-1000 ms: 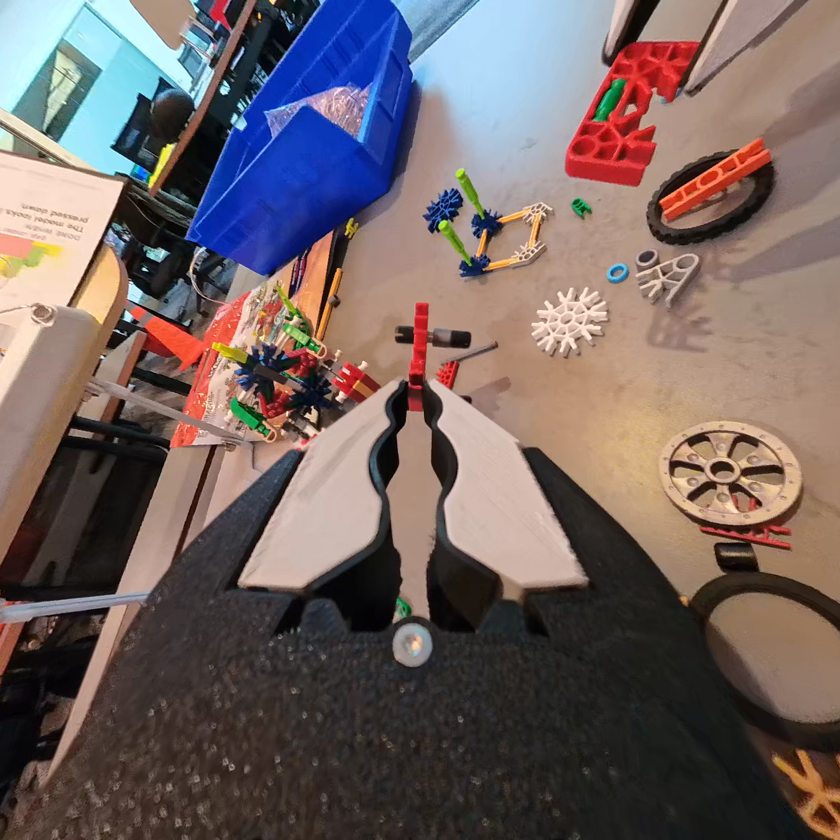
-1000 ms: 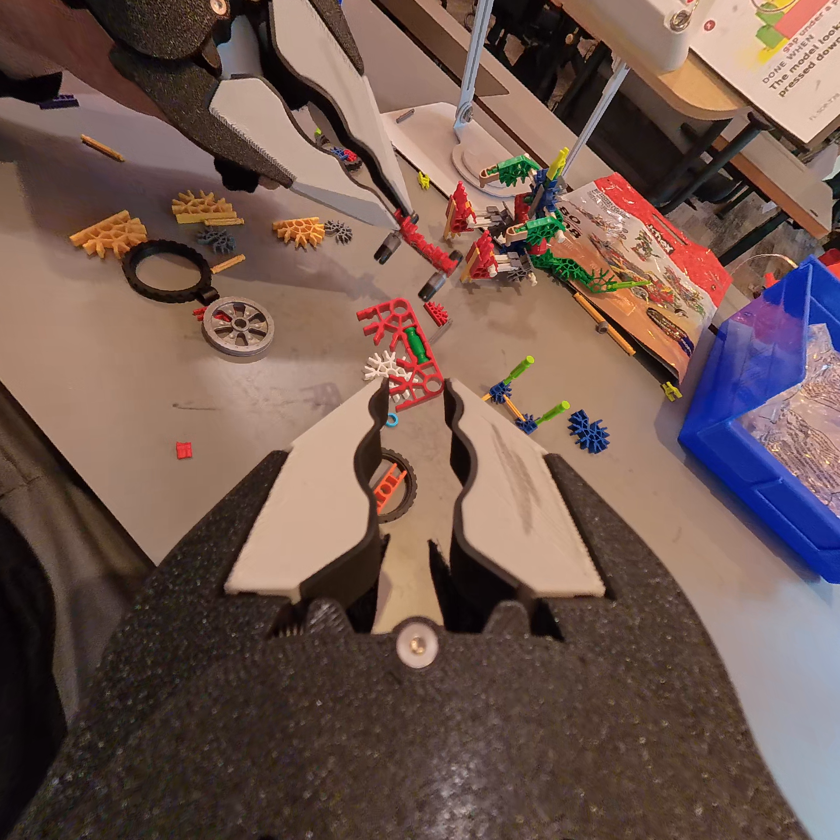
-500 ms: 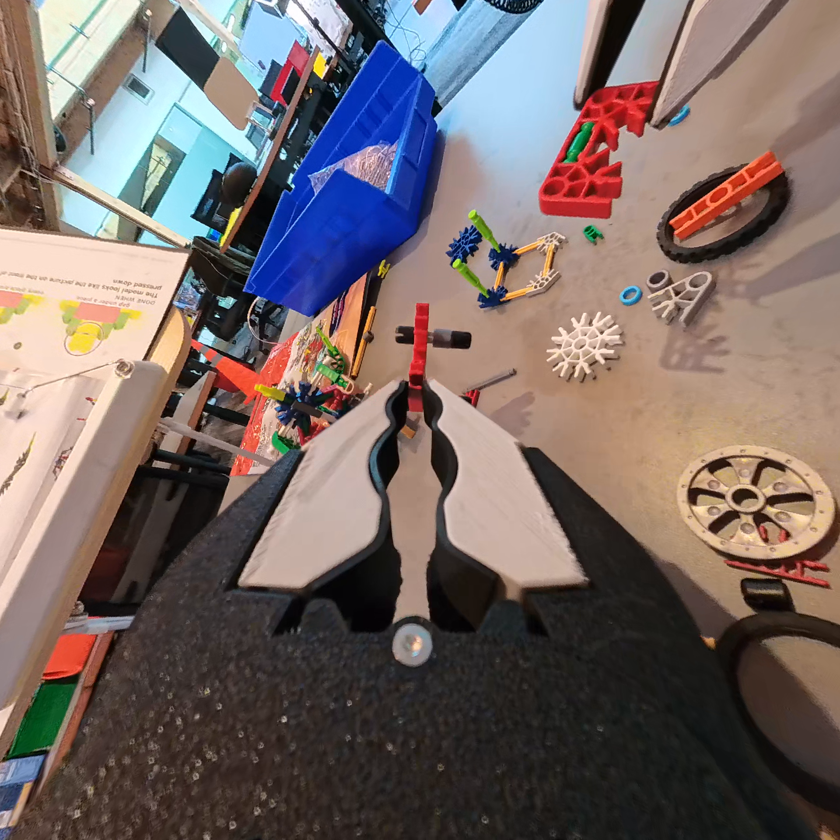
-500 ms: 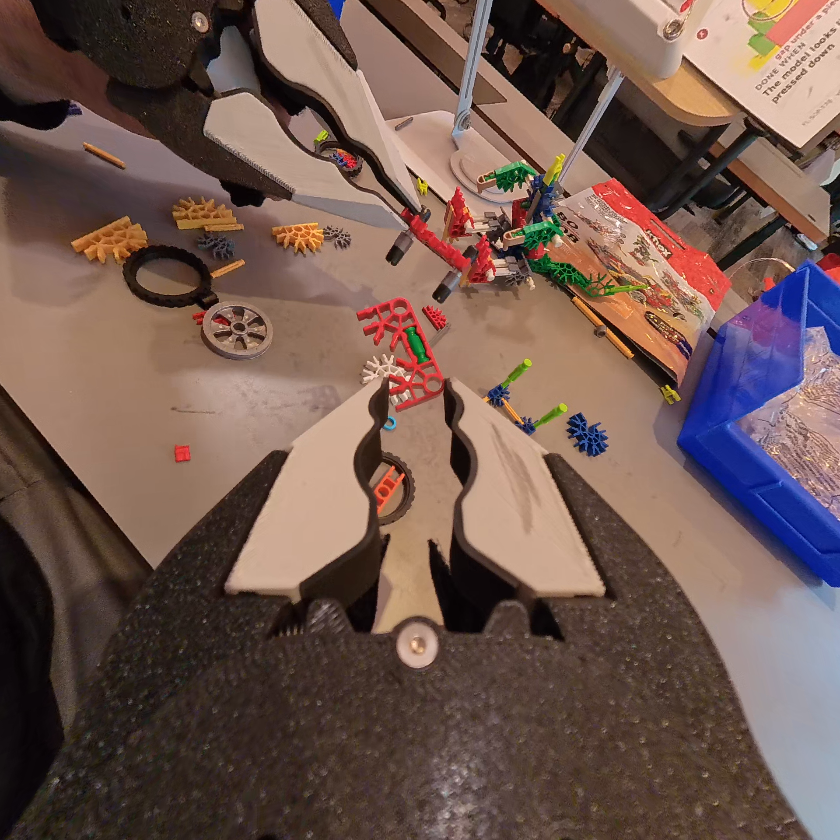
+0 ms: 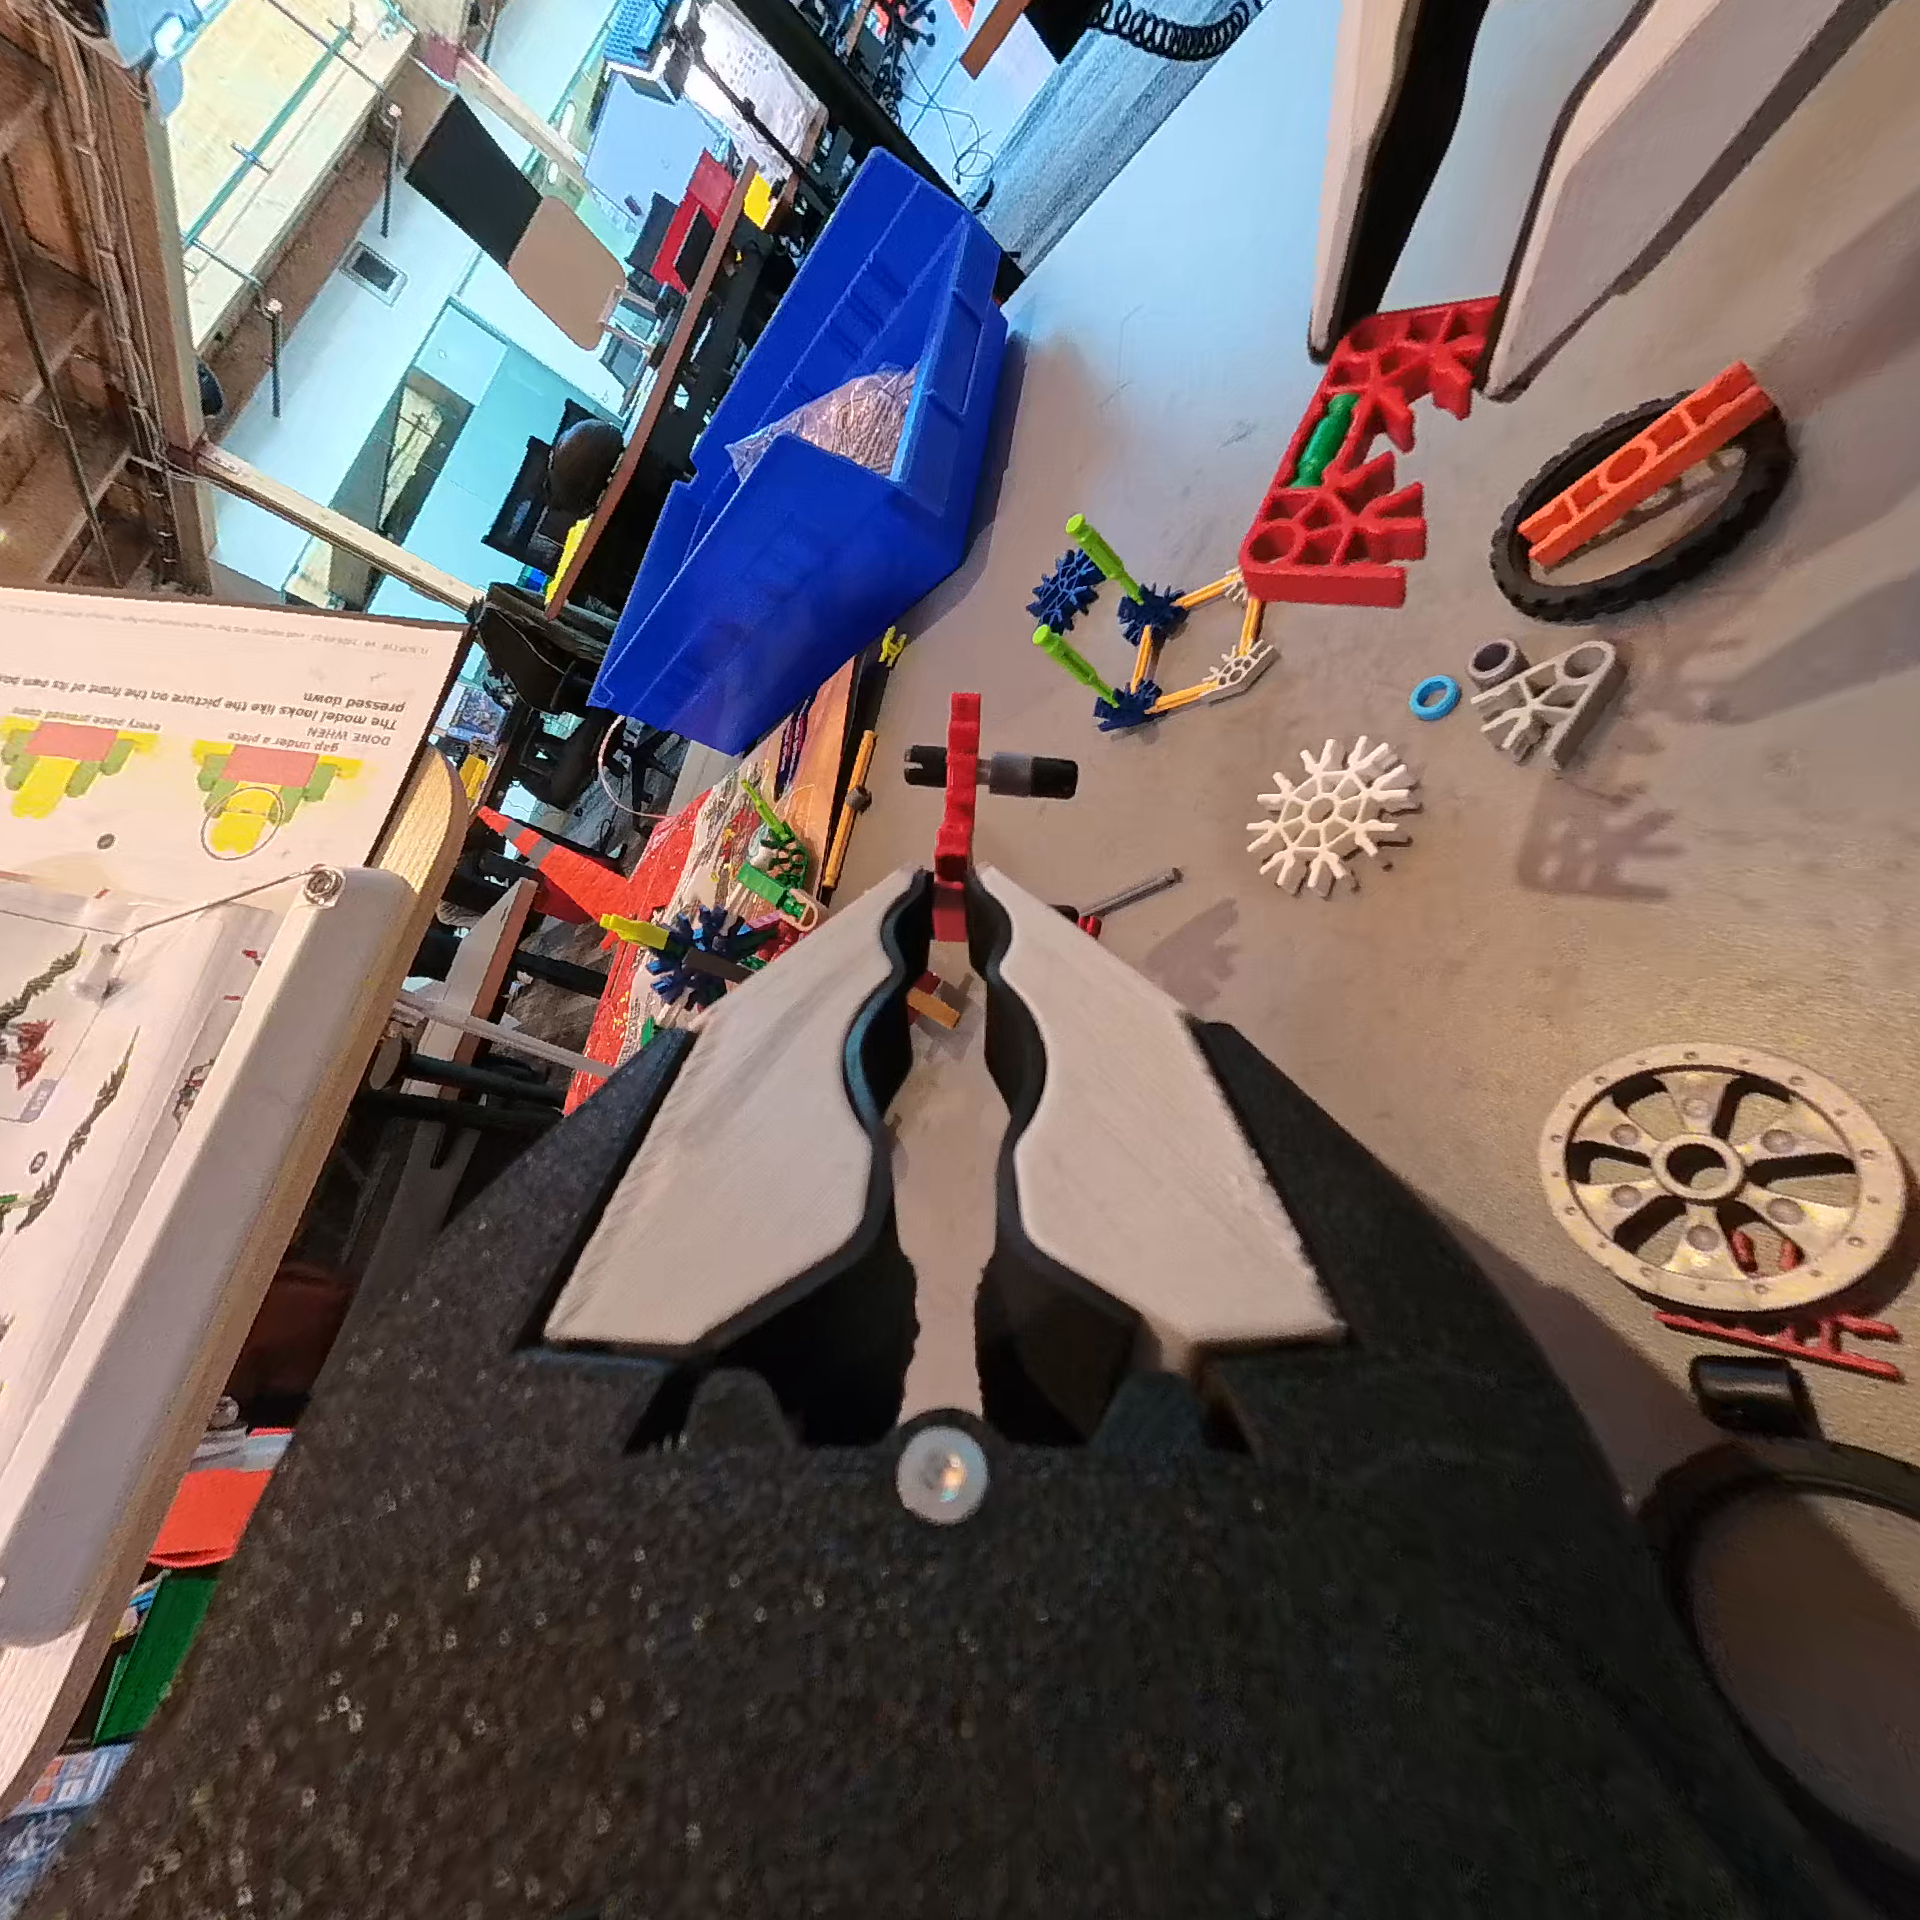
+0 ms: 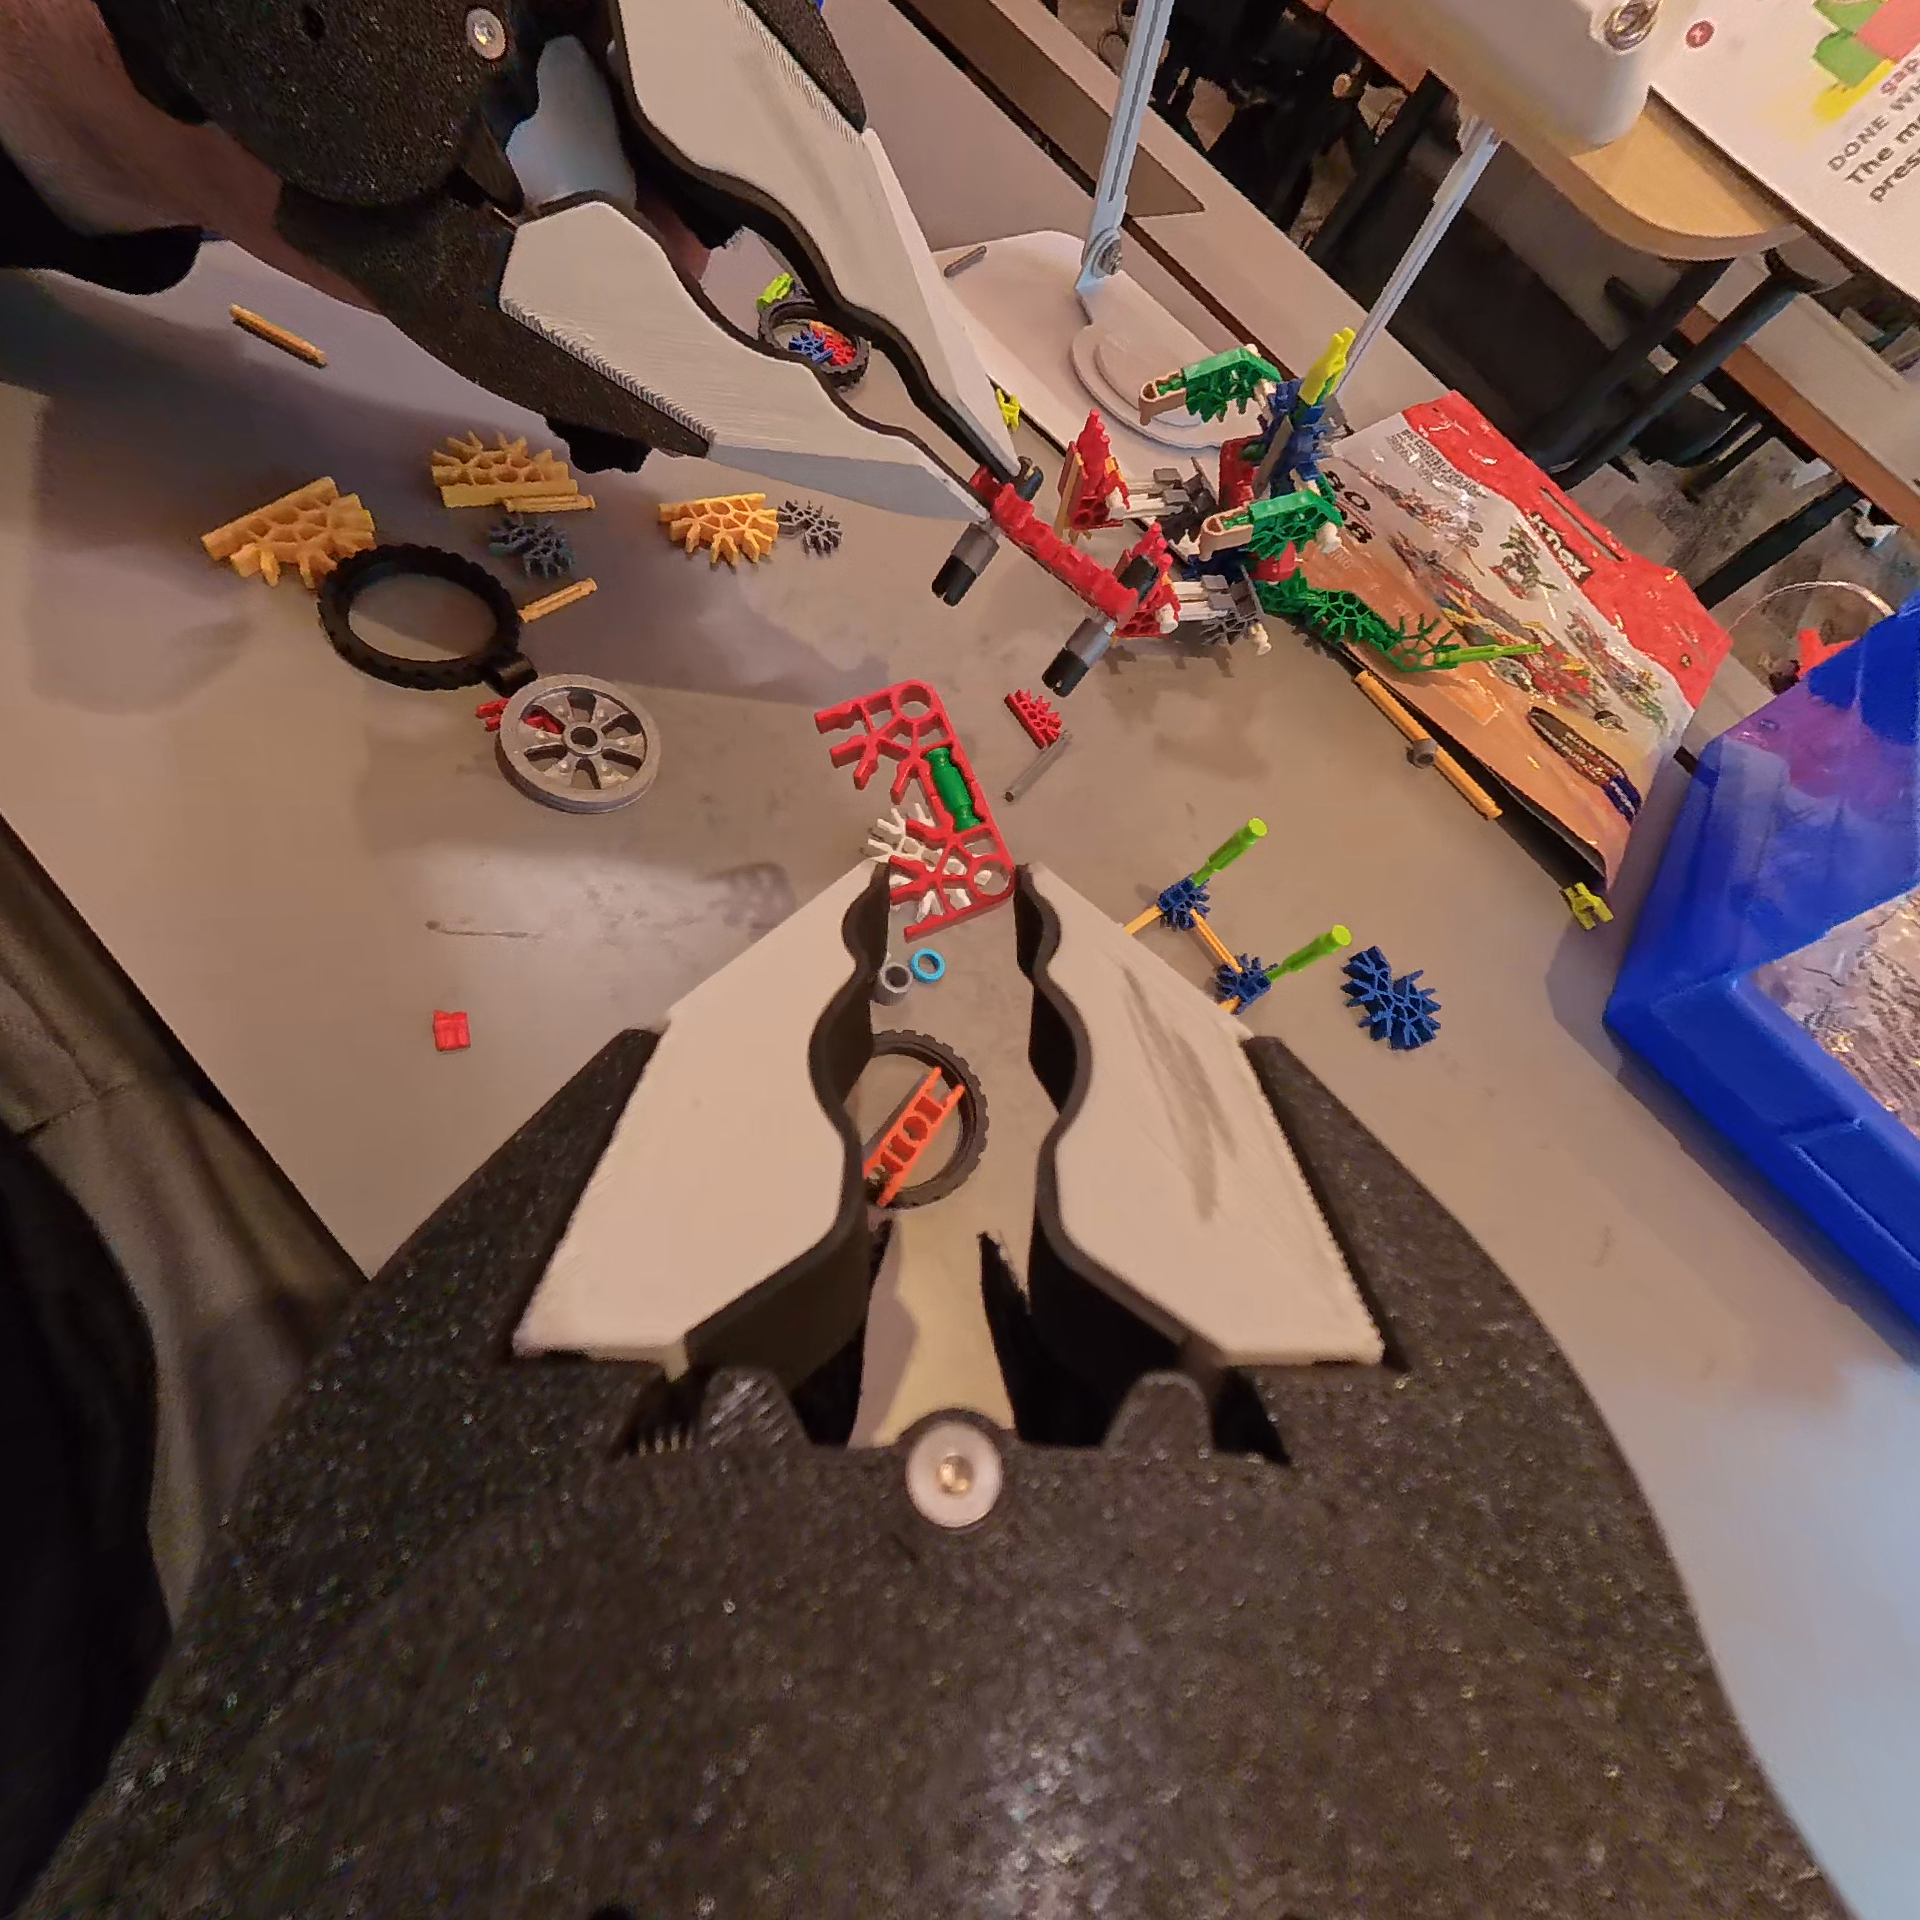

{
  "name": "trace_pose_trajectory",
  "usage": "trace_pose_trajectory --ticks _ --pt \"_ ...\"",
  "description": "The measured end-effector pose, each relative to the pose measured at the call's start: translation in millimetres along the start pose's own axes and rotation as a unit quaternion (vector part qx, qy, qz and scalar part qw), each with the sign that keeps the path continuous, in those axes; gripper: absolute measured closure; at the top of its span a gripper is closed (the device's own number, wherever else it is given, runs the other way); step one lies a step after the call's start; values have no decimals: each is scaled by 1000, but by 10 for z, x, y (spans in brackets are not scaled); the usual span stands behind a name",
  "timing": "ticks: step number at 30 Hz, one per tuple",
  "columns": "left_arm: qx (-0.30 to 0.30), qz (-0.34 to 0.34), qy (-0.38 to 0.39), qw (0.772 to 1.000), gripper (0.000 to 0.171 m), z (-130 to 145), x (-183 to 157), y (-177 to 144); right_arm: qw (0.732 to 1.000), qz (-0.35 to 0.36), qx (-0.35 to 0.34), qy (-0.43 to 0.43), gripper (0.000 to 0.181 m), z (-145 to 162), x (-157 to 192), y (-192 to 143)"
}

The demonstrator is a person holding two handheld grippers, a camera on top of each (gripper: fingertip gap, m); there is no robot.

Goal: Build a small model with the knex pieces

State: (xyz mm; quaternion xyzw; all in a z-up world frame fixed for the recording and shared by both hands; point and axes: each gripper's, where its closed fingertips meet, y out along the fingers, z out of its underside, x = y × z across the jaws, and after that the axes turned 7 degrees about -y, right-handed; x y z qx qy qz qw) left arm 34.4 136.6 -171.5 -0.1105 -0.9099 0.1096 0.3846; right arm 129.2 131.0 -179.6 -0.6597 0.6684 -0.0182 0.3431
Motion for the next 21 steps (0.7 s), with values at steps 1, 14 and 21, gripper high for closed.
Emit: trace_pose_trajectory --ticks 1,14,21 --pt "-1 0 0 1000 168 -3 0 -1 1000 -1 0 0 158 0 3 4" --pt "-6 -5 -1 1000 168 -21 19 -17 1000 0 0 -1 158 -6 10 14" --pt "-8 -5 0 1000 168 -30 13 -16 1000 -1 1 0 158 3 17 15"
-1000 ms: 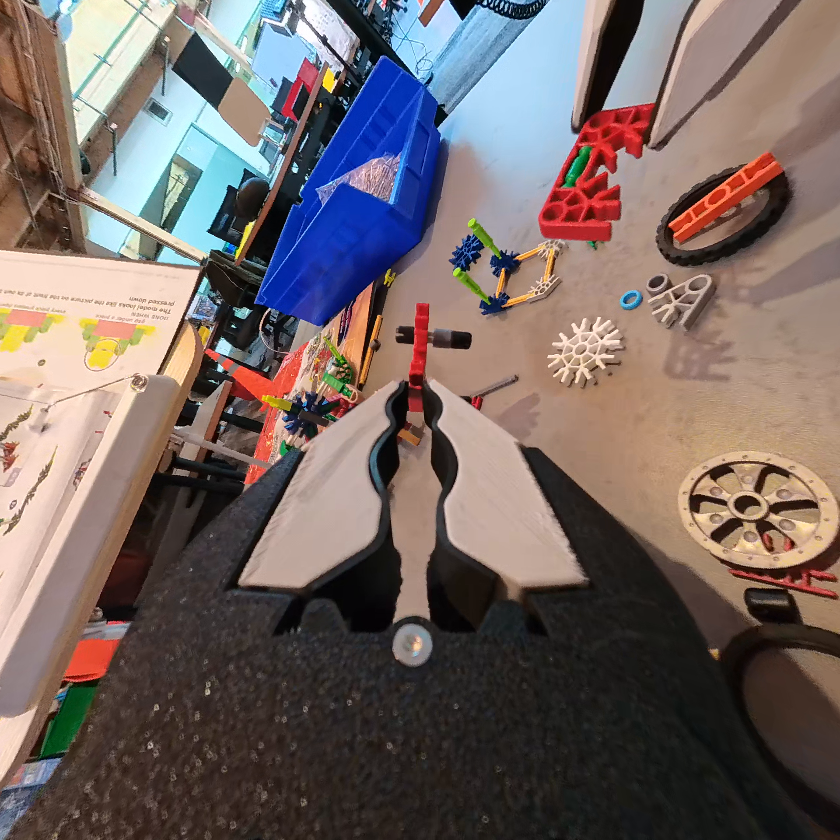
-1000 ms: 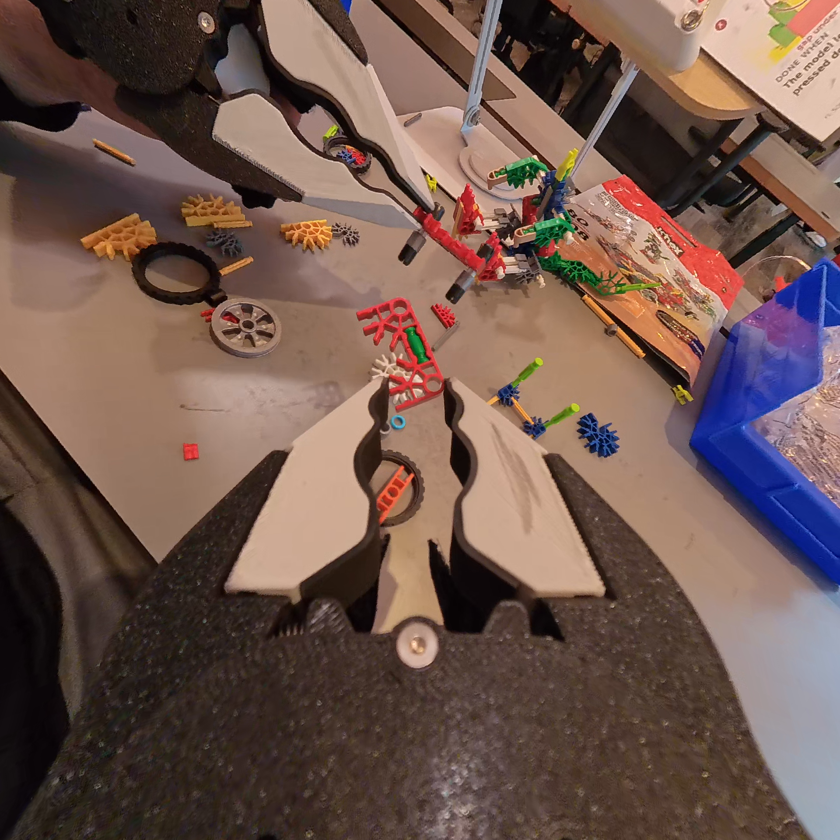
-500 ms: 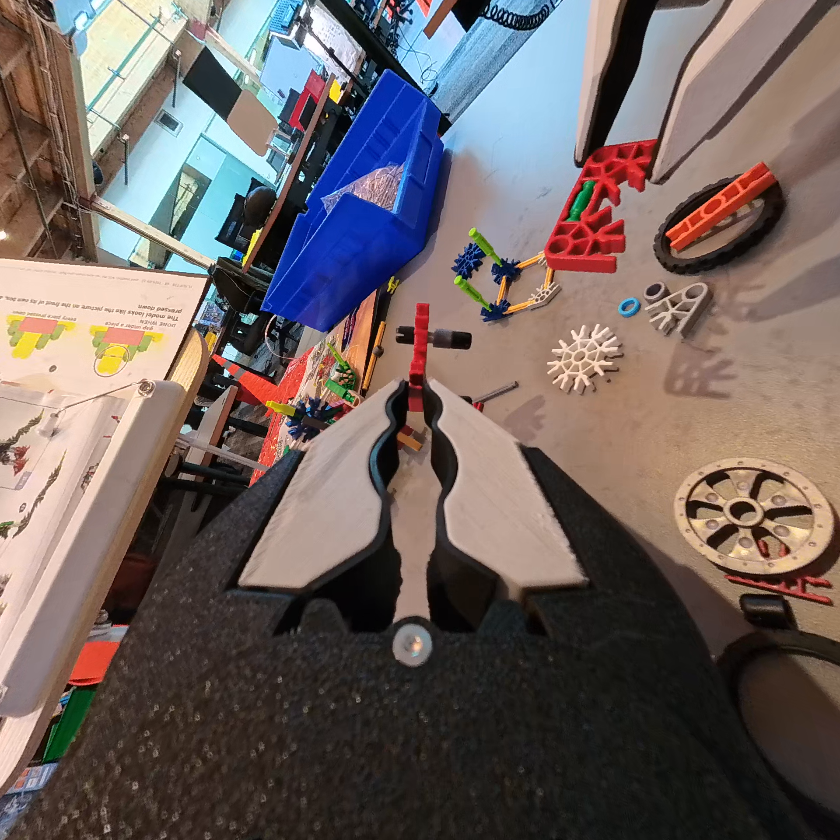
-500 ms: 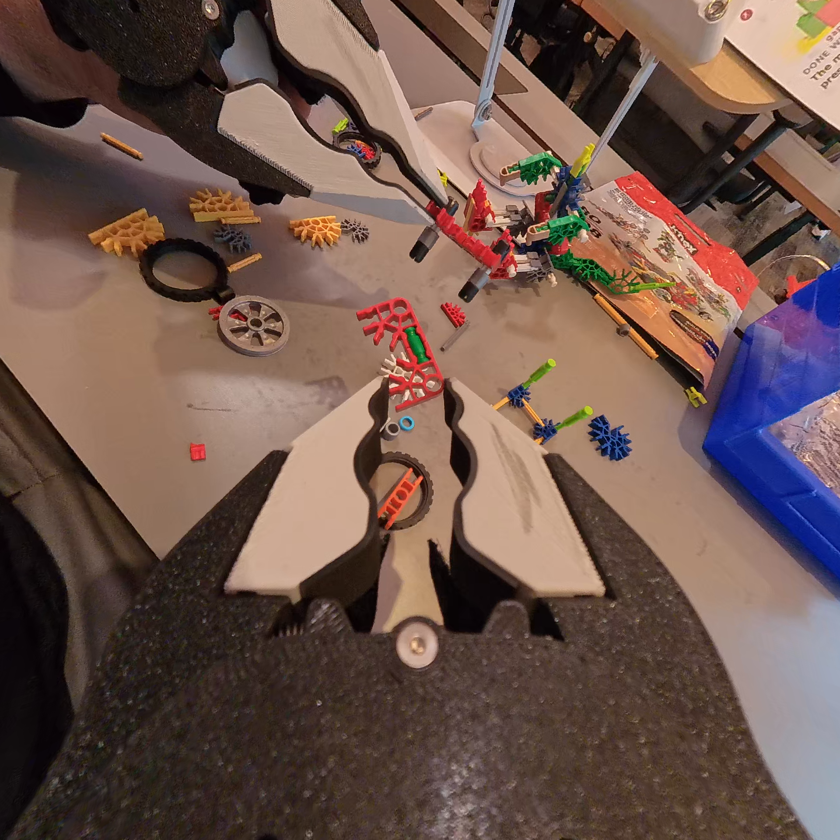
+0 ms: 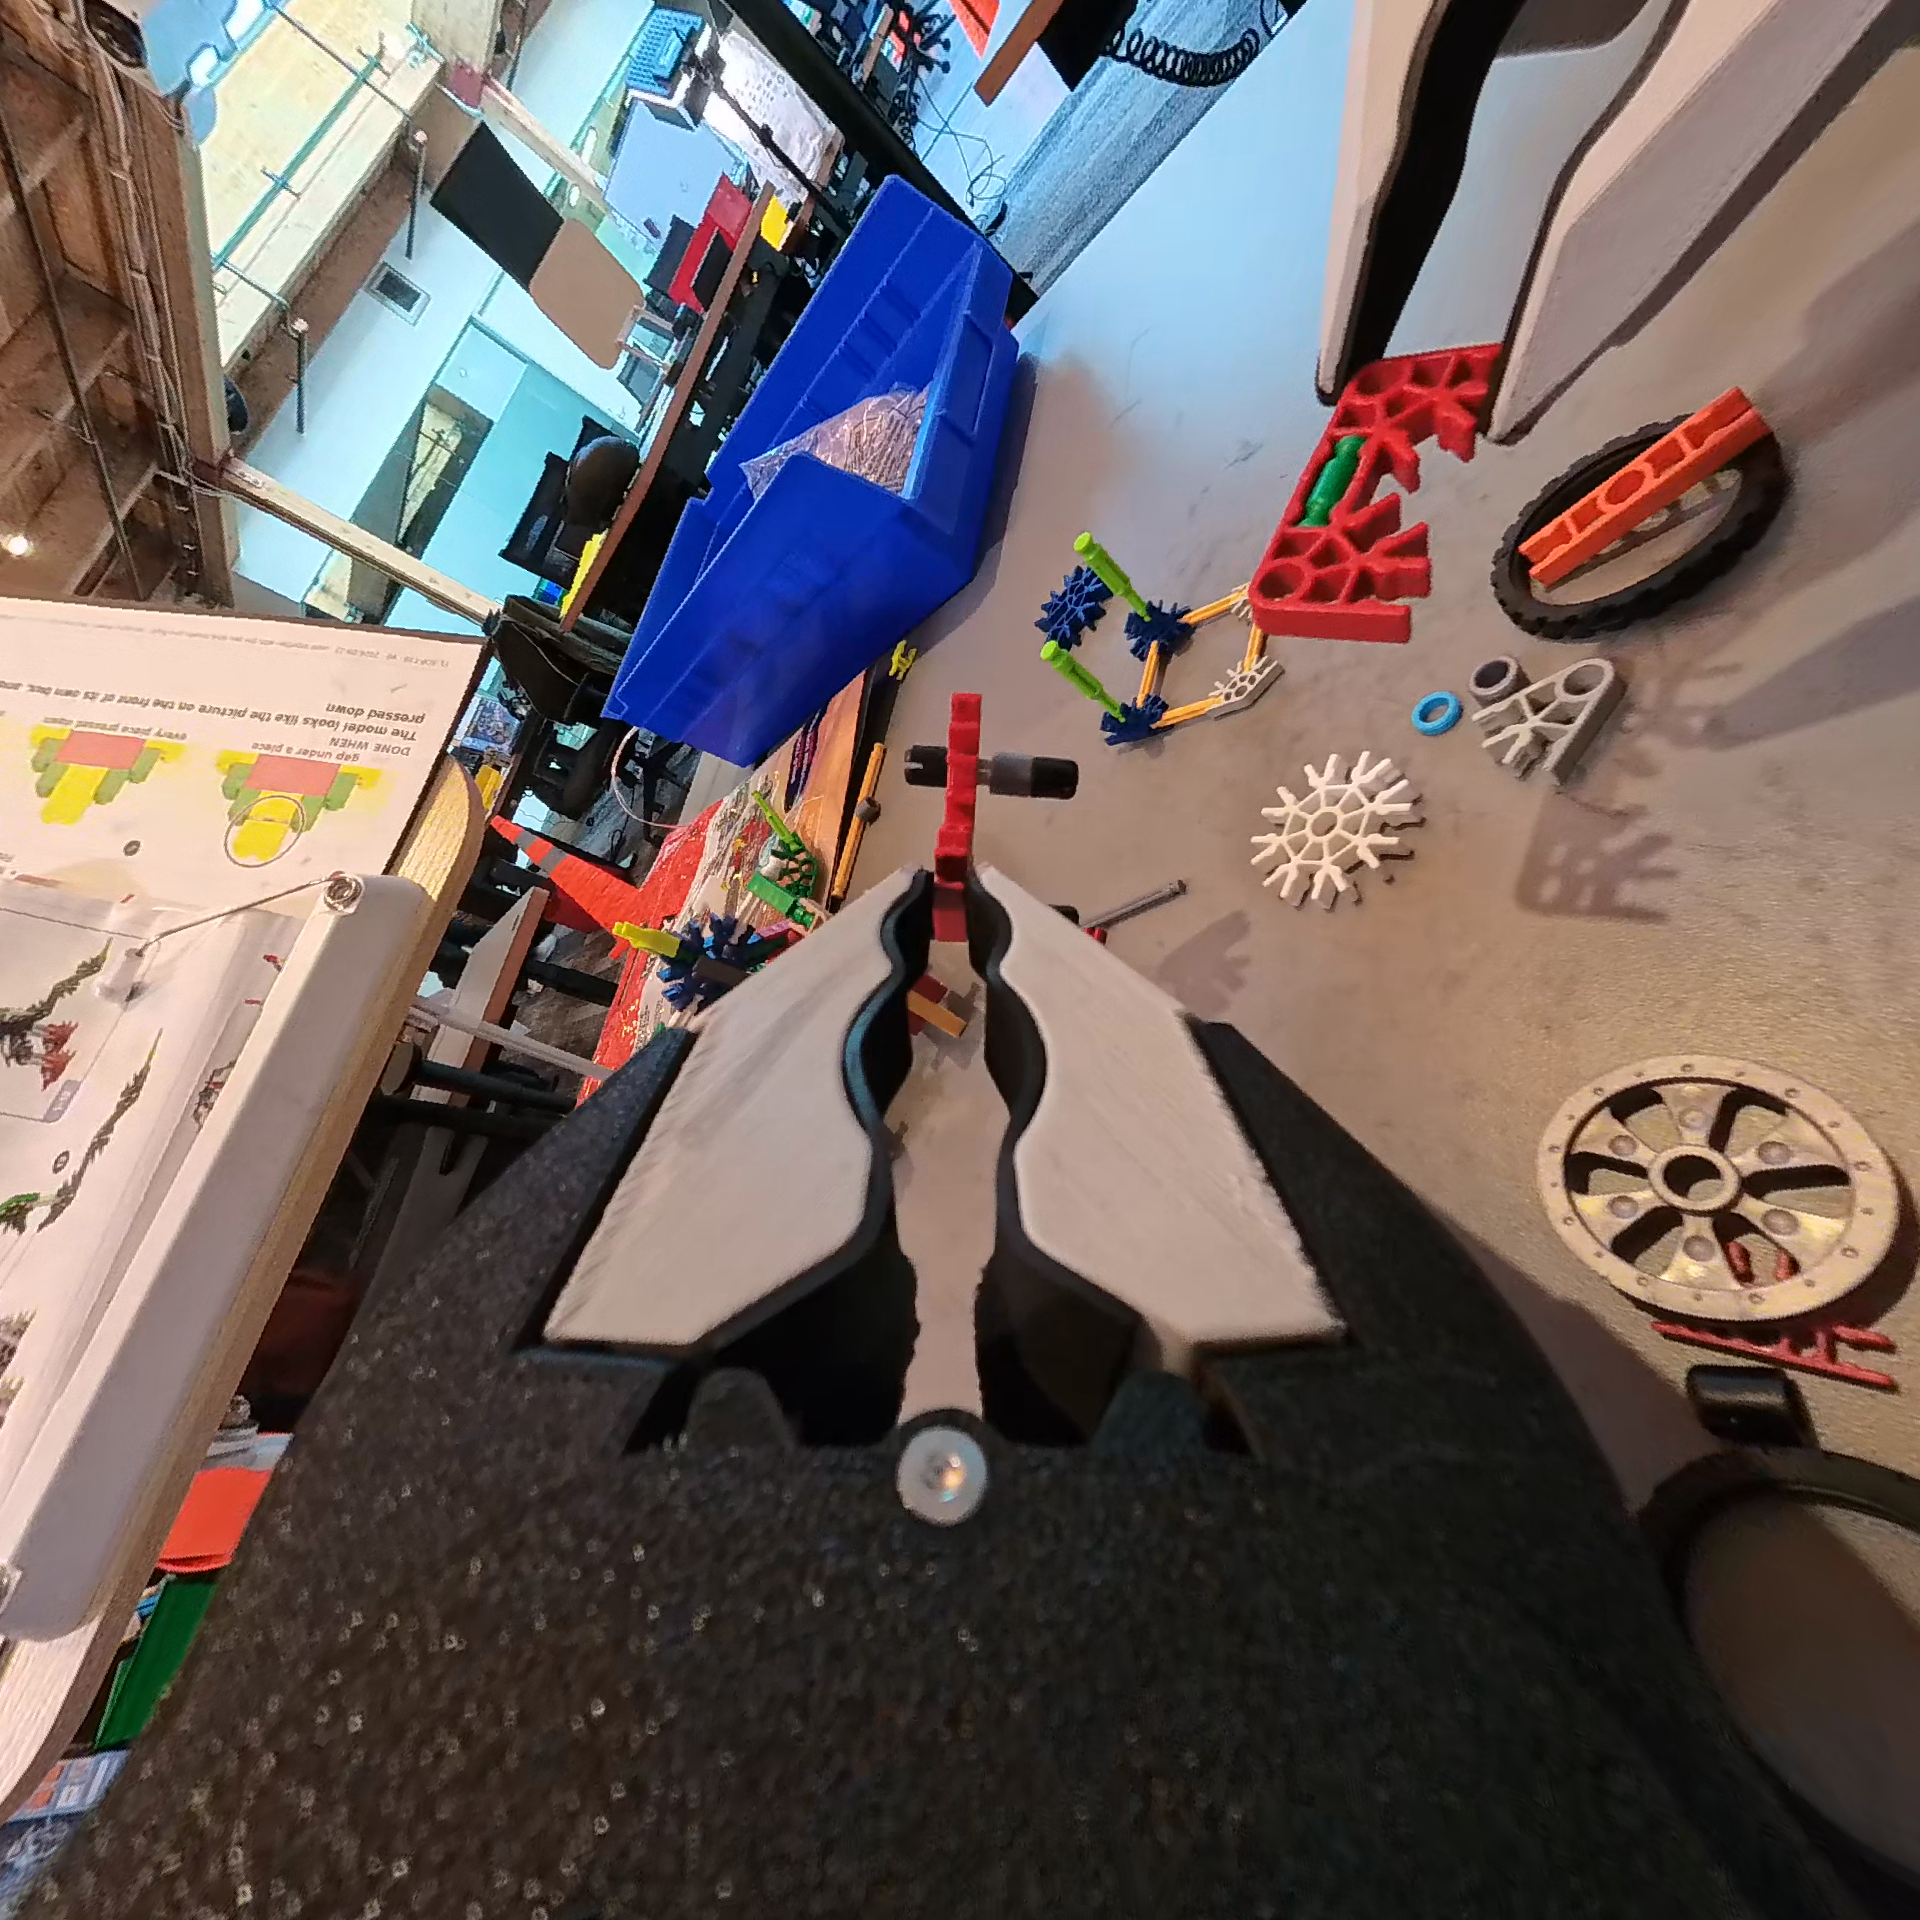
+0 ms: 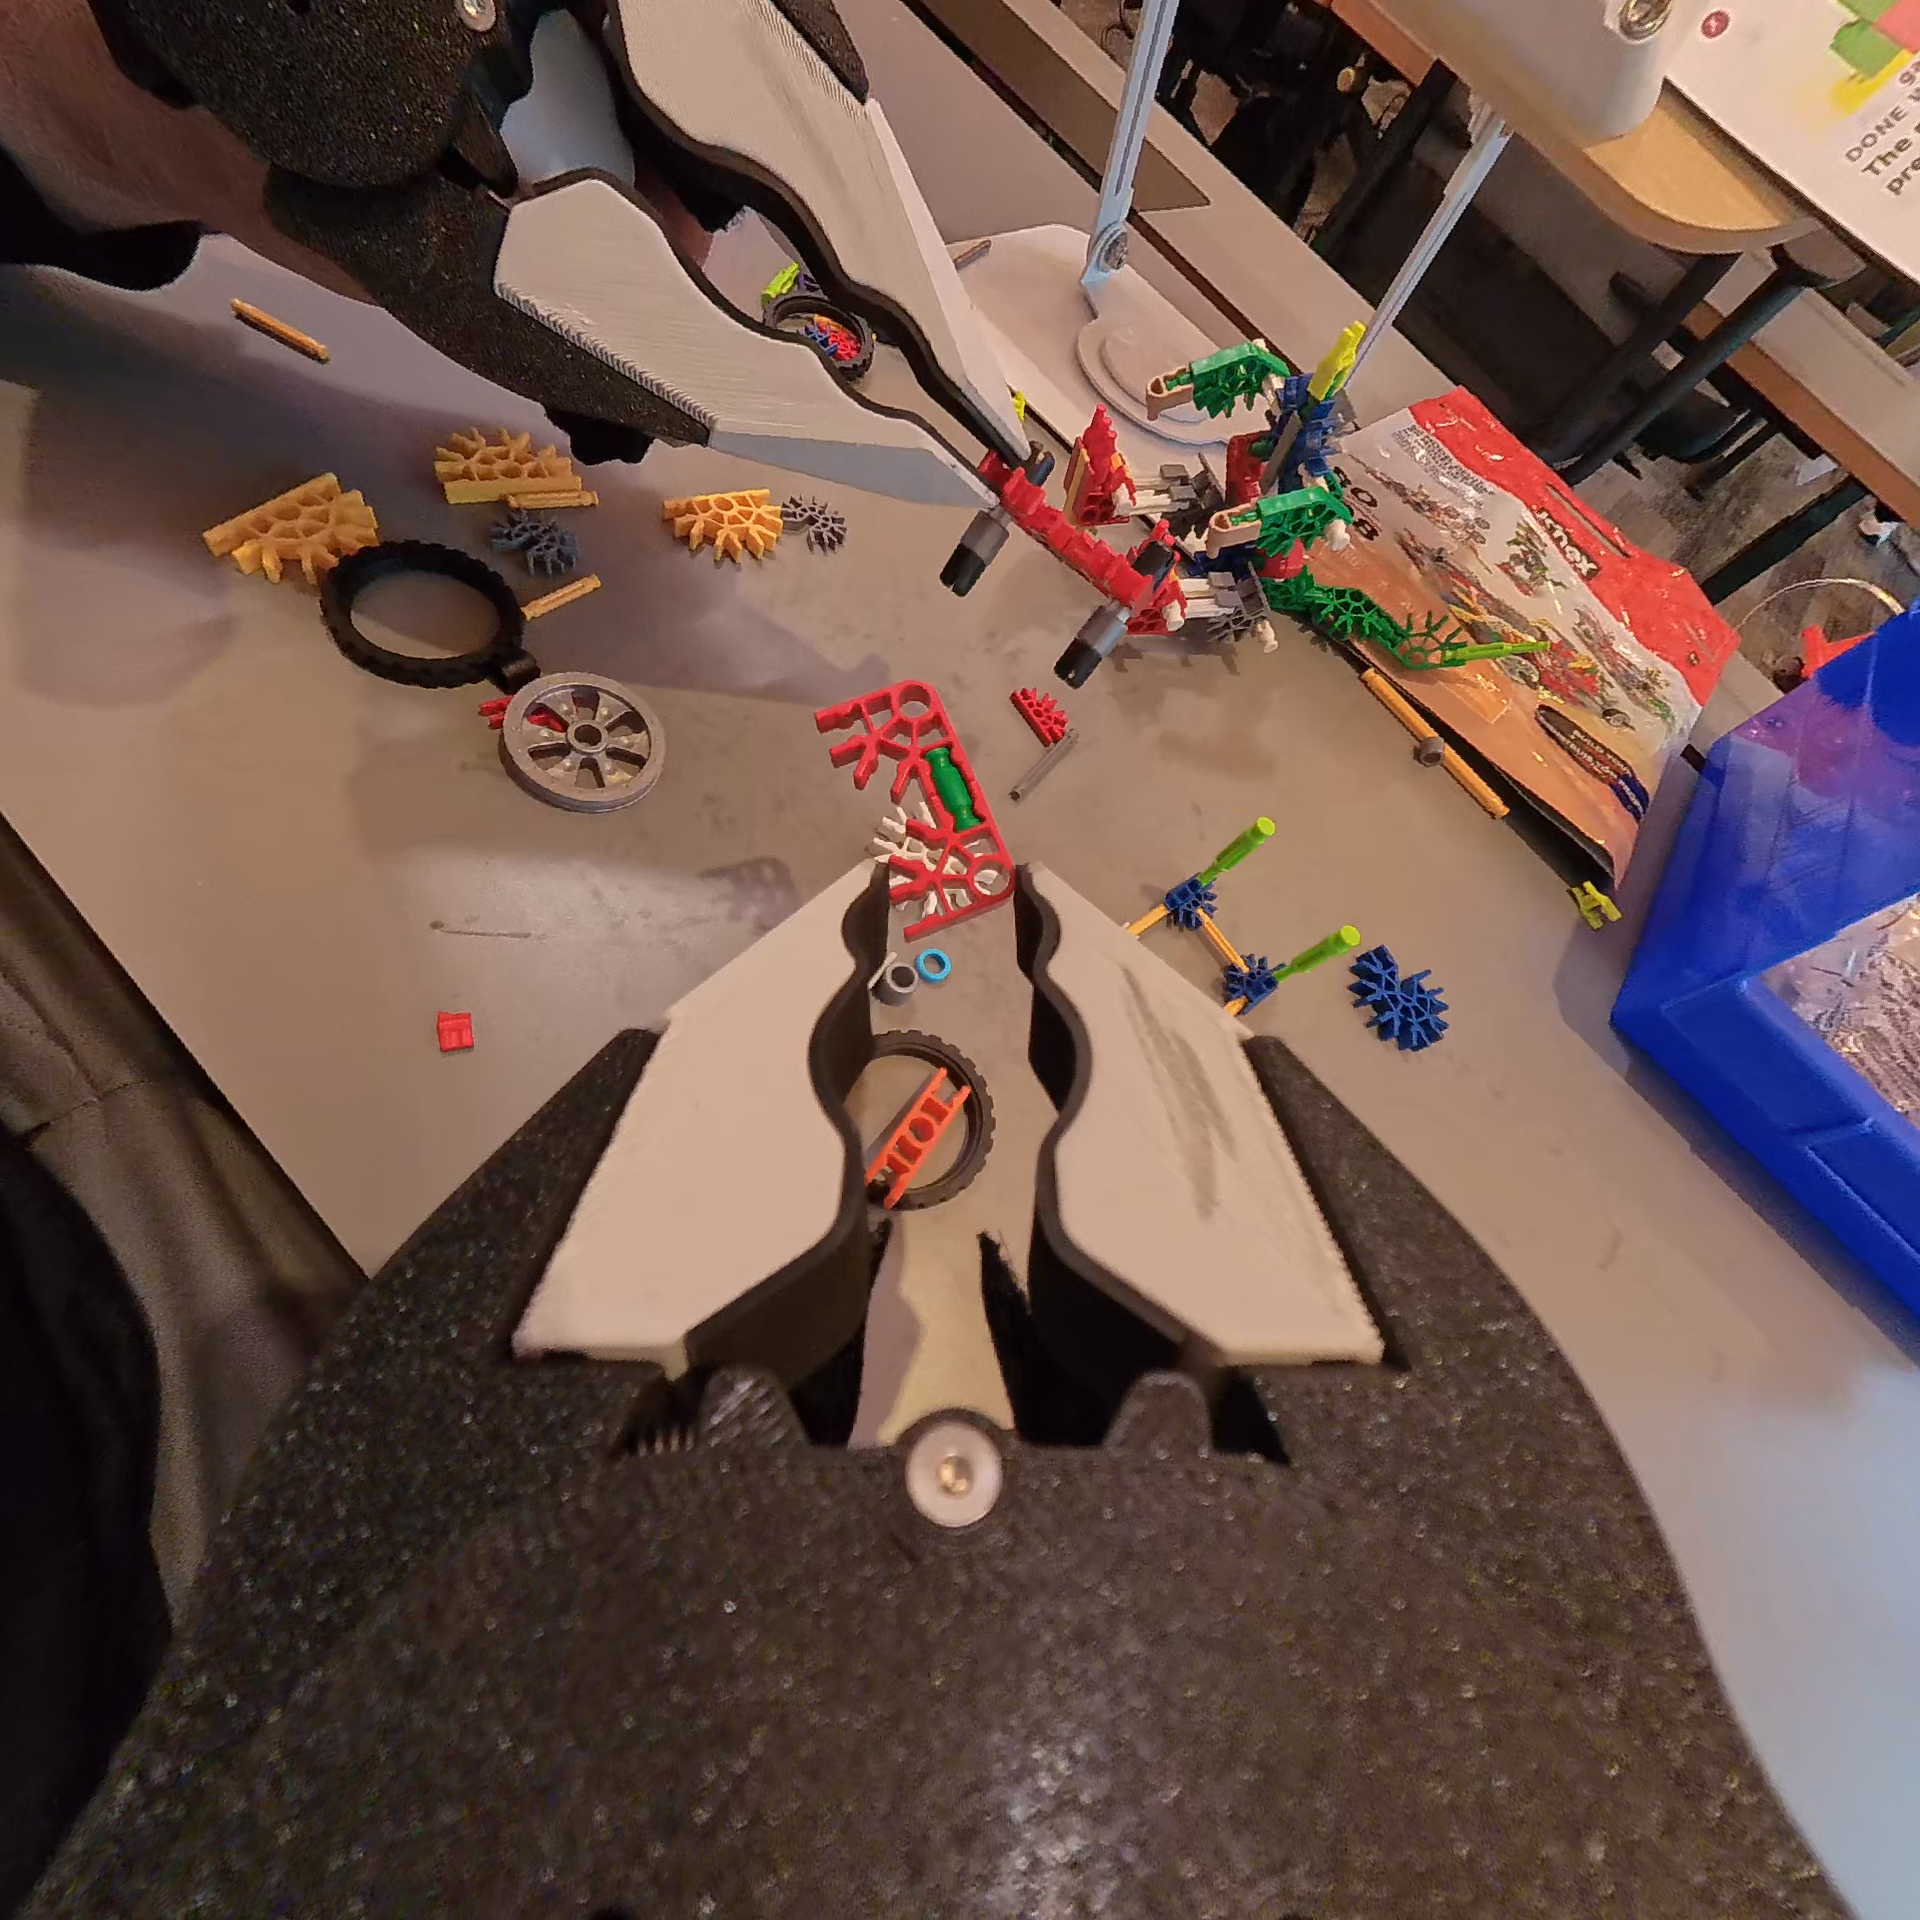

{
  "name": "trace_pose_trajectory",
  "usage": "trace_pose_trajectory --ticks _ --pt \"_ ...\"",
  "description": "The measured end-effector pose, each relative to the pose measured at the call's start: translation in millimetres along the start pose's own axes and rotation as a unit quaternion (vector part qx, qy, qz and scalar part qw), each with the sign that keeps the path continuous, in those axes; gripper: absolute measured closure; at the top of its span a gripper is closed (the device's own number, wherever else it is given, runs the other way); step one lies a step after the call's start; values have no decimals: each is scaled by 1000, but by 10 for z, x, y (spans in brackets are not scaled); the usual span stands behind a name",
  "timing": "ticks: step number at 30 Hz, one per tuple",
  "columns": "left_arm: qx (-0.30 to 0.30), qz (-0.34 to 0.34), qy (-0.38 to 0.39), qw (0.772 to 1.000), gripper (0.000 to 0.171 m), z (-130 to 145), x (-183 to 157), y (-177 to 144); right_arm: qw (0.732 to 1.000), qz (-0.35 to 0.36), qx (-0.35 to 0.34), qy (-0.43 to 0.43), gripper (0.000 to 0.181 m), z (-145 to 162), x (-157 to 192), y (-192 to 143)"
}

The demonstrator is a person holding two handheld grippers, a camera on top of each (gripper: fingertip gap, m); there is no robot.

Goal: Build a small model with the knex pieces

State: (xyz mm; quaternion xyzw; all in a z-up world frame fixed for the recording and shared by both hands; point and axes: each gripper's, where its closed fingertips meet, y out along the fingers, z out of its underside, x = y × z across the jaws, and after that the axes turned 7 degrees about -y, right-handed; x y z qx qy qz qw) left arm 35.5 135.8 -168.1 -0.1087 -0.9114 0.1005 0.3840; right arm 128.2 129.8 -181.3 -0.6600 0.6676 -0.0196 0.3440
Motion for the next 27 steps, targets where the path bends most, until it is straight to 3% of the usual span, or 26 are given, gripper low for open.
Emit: trace_pose_trajectory --ticks 27 --pt "6 3 1 1000 168 26 -16 14 1000 9 8 3 158 60 -69 -48"
